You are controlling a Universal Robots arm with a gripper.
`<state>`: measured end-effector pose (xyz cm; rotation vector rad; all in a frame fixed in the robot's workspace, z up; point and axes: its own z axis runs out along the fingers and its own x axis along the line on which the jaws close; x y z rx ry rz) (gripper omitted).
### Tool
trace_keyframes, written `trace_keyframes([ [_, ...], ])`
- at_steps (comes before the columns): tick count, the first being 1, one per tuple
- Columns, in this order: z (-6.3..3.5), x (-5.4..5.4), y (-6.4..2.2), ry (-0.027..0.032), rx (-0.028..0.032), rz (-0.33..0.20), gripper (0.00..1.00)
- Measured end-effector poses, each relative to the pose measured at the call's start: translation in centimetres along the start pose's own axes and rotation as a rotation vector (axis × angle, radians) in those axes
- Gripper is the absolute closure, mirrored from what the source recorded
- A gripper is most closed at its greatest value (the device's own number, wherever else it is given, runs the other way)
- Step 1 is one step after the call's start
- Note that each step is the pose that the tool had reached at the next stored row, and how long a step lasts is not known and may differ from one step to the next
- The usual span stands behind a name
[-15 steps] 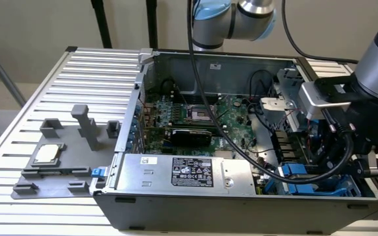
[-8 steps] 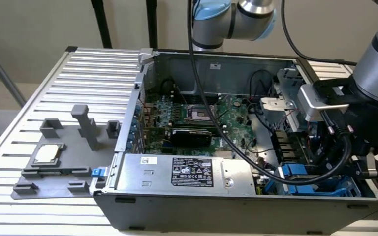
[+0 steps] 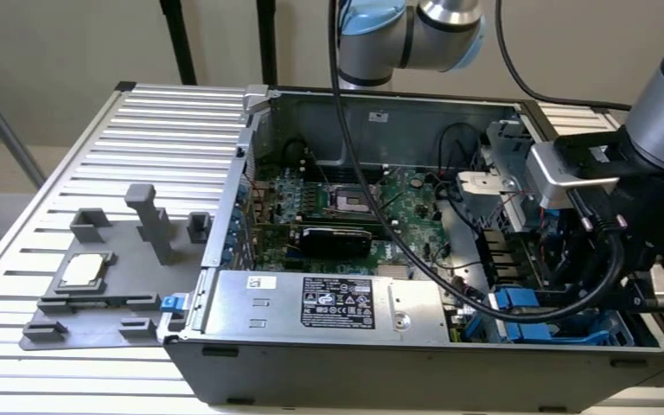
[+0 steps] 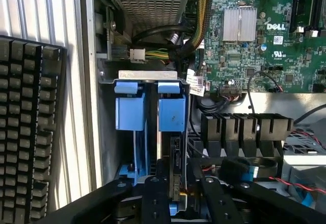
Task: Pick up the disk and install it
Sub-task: 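Insert the first disk wire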
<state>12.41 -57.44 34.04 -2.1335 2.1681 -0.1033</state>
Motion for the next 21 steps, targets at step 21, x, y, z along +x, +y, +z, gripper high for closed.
trace_keyframes([
  [21, -1.44, 0.8, 4.42, -0.0109, -0.0001, 0.001, 0.69],
])
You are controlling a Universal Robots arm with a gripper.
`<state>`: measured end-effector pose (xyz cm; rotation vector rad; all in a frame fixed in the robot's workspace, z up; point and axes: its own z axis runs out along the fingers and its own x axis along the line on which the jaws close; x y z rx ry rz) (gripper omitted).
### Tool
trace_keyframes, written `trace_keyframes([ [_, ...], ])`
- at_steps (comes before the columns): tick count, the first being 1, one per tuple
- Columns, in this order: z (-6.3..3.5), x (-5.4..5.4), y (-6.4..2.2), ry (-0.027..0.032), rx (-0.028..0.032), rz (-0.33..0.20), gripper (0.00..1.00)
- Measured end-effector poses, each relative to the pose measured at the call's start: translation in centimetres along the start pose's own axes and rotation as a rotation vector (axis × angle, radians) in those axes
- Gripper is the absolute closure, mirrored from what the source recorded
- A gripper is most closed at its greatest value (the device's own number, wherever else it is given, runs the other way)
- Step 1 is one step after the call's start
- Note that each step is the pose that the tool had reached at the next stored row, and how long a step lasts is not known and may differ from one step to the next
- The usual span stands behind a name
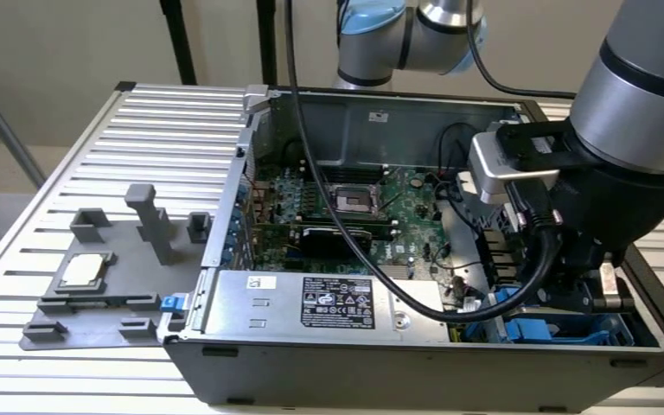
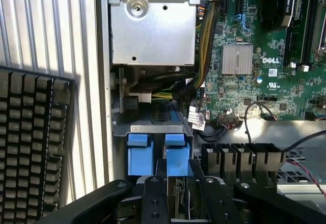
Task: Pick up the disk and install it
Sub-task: 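Insert the first disk wire, then insert the second disk wire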
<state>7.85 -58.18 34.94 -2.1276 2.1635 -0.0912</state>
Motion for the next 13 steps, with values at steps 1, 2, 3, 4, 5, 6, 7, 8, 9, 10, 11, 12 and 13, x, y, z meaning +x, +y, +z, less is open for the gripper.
trace_keyframes([
  [1, 0.00, 0.00, 0.00, 0.0000, 0.0000, 0.000, 0.69],
  [2, 0.00, 0.00, 0.00, 0.0000, 0.0000, 0.000, 0.69],
  [3, 0.00, 0.00, 0.00, 0.0000, 0.0000, 0.000, 0.69],
  [4, 0.00, 0.00, 0.00, 0.0000, 0.0000, 0.000, 0.69],
  [5, 0.00, 0.00, 0.00, 0.0000, 0.0000, 0.000, 0.69],
  [6, 0.00, 0.00, 0.00, 0.0000, 0.0000, 0.000, 0.69],
  [7, 0.00, 0.00, 0.00, 0.0000, 0.0000, 0.000, 0.69],
  [8, 0.00, 0.00, 0.00, 0.0001, 0.0000, 0.000, 0.69],
  [9, 0.00, 0.00, 0.00, 0.0000, 0.0000, 0.000, 0.69],
  [10, 0.00, 0.00, 0.00, 0.0000, 0.0000, 0.000, 0.69],
  [11, 0.00, 0.00, 0.00, 0.0000, 0.0000, 0.000, 0.69],
  [12, 0.00, 0.00, 0.00, 0.0001, 0.0000, 0.000, 0.69],
  [13, -0.03, -0.02, -0.01, 0.0003, 0.0000, 0.000, 0.69],
])
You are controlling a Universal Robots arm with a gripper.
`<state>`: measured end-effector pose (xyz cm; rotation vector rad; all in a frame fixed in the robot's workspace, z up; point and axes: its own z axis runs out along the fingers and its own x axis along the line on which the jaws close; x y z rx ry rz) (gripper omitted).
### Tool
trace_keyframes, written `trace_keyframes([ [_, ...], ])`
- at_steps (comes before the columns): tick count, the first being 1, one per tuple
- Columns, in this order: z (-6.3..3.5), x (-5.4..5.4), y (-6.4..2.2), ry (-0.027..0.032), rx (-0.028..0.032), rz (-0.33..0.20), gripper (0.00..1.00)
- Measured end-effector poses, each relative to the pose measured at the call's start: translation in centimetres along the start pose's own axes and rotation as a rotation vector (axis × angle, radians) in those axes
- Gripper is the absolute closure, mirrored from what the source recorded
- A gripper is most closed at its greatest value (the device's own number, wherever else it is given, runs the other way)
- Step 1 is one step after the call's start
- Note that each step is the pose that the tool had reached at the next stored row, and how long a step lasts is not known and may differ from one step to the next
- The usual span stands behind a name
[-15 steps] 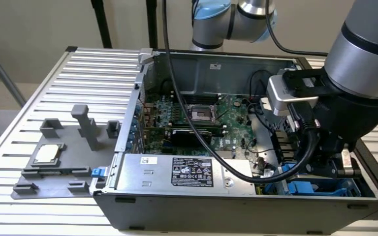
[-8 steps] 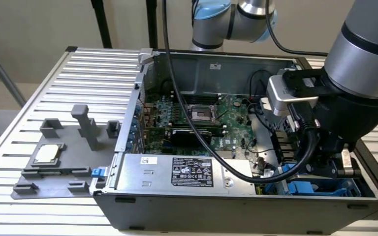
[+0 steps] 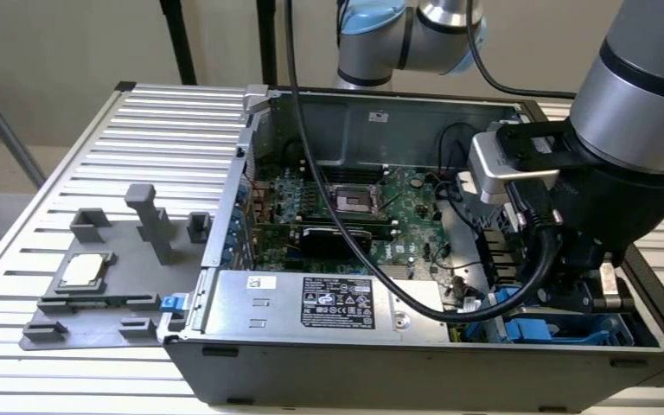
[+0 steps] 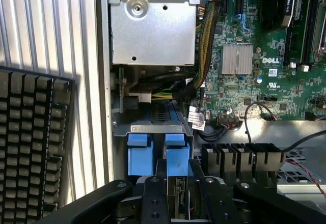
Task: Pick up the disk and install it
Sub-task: 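Insert the second disk wire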
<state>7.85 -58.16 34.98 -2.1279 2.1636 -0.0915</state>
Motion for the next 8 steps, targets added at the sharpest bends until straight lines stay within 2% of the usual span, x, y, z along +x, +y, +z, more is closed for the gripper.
trace_keyframes([
  [2, -0.34, -0.2, -0.05, -0.0001, 0.0000, 0.000, 0.69],
  [8, -2.21, -1.1, -0.38, -0.0003, 0.0000, 0.000, 0.69],
])
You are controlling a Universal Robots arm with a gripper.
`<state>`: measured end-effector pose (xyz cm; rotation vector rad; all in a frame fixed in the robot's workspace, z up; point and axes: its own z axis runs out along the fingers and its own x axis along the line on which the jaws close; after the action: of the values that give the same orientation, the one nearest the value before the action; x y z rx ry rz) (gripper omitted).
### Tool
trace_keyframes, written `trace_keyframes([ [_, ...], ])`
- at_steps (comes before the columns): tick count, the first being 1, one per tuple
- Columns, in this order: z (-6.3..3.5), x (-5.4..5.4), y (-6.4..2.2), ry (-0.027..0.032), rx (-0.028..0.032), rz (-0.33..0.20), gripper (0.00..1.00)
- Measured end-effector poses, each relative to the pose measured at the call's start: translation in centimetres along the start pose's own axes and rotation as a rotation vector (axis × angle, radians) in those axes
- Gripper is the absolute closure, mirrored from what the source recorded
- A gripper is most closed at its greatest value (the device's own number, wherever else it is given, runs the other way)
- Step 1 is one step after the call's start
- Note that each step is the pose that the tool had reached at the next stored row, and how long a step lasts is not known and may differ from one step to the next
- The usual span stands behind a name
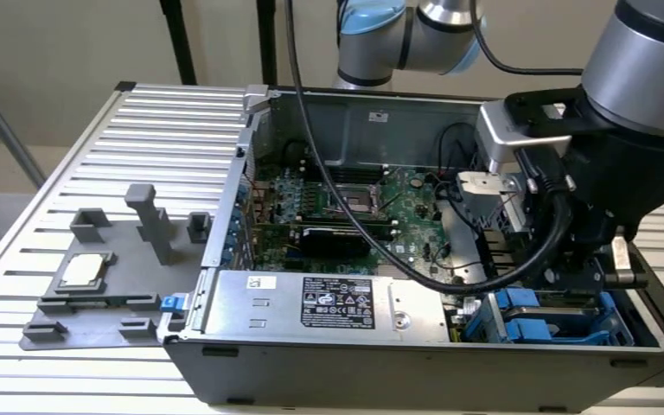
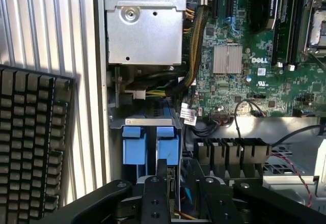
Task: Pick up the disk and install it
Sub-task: 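Insert the second disk wire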
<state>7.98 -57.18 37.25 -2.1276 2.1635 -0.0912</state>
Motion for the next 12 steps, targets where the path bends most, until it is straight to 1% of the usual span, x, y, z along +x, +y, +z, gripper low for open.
trace_keyframes([
  [3, -0.48, -0.4, -0.32, 0.0001, 0.0000, 0.000, 0.69],
  [11, -1.21, -1.1, -1.41, 0.0001, 0.0000, 0.000, 0.69],
  [12, -1.32, -1.2, -1.51, 0.0001, 0.0000, 0.000, 0.67],
])
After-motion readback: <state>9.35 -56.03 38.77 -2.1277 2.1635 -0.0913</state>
